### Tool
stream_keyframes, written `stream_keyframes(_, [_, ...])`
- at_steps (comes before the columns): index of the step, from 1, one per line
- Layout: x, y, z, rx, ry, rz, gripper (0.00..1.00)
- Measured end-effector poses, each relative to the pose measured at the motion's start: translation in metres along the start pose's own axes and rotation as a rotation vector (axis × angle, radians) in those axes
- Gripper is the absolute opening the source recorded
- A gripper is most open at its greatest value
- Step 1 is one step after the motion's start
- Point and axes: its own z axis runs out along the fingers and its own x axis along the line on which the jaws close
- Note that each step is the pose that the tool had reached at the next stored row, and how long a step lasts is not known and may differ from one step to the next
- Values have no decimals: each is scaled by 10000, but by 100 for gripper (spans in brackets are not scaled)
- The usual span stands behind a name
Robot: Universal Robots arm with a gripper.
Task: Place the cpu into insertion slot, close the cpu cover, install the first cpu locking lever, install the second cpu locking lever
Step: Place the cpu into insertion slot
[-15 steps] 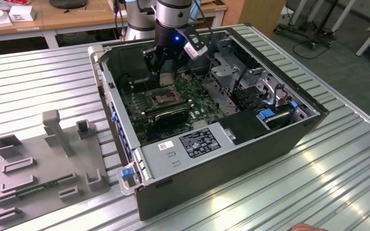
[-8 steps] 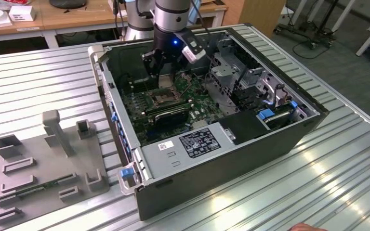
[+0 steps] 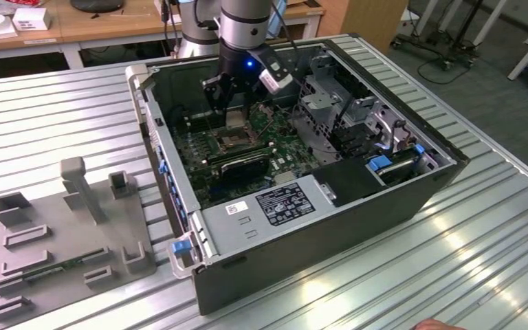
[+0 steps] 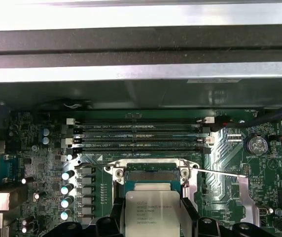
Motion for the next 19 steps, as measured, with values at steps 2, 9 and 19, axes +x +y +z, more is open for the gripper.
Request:
stream_keyframes(2, [0,0,6,-4,-9,106,54])
stream_keyframes(9, [0,-2,31,-22,-90,1318,54])
stream_keyframes(19, [-1,-4,57,-47,-202,2972,54])
